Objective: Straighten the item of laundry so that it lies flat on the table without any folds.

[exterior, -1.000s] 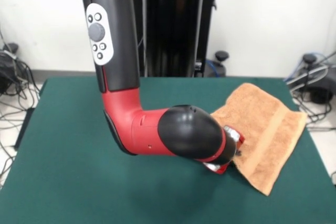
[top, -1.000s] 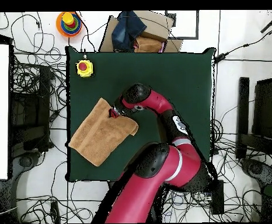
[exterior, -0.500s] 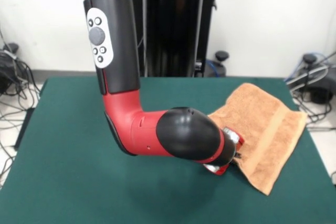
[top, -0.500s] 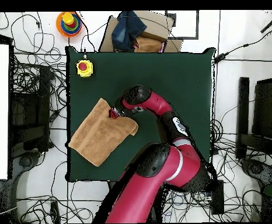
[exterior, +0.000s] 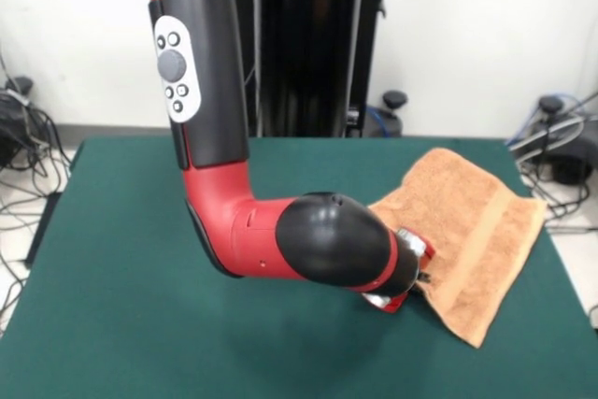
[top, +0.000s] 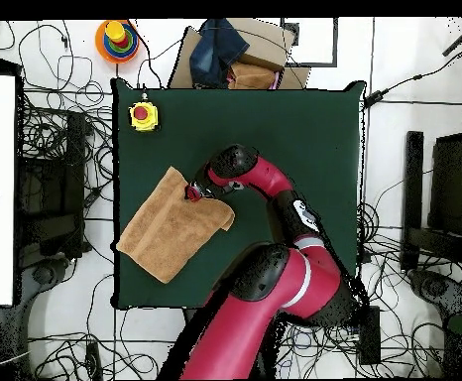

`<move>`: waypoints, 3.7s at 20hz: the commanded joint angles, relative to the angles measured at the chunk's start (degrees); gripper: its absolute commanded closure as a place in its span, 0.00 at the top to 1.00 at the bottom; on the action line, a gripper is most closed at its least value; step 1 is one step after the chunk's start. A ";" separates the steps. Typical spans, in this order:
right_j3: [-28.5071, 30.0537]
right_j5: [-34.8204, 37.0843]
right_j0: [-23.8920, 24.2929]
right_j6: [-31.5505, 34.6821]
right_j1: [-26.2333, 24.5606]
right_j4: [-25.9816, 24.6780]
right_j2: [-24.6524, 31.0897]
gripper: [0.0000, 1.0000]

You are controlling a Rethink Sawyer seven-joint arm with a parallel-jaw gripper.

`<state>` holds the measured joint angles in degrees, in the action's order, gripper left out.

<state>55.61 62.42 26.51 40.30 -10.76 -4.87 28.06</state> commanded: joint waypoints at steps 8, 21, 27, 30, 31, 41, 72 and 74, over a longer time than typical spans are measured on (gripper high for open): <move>-1.60 -15.98 -3.68 1.11 -11.59 2.25 7.93 0.00; -5.78 -17.00 -6.27 -0.36 -14.71 4.98 12.22 0.00; -8.93 -17.90 -8.26 -0.76 -16.65 6.22 14.69 0.00; -10.19 -17.97 -8.93 -0.86 -17.22 6.38 15.31 0.00; -10.13 -17.75 -8.87 -0.90 -17.10 6.28 15.16 0.00; -4.34 -26.13 -8.45 8.71 -8.11 -2.73 3.26 0.00; 5.41 -21.01 0.66 2.31 -5.38 -3.35 1.79 0.00; 5.32 -20.94 0.65 2.01 -5.47 -3.46 1.89 0.00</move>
<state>62.76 42.04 24.73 40.30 -10.55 -4.95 35.88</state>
